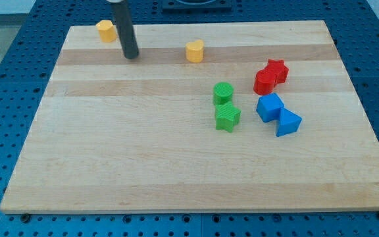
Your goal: Move the yellow heart to the top center
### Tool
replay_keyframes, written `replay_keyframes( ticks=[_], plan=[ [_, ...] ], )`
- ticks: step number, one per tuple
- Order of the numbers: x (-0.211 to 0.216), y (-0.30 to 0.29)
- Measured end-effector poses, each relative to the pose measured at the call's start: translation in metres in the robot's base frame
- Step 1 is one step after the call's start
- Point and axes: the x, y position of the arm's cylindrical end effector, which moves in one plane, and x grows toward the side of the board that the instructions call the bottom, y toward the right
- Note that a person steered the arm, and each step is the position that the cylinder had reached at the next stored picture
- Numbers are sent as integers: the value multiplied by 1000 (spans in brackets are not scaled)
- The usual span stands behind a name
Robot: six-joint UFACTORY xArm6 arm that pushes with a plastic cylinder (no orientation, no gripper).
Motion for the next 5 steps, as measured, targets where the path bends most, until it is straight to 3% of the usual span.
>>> replay_keyframes(
  ticks=[1, 3, 5],
  plan=[
    [25, 51],
    [26, 121],
    [22, 126]
  ],
)
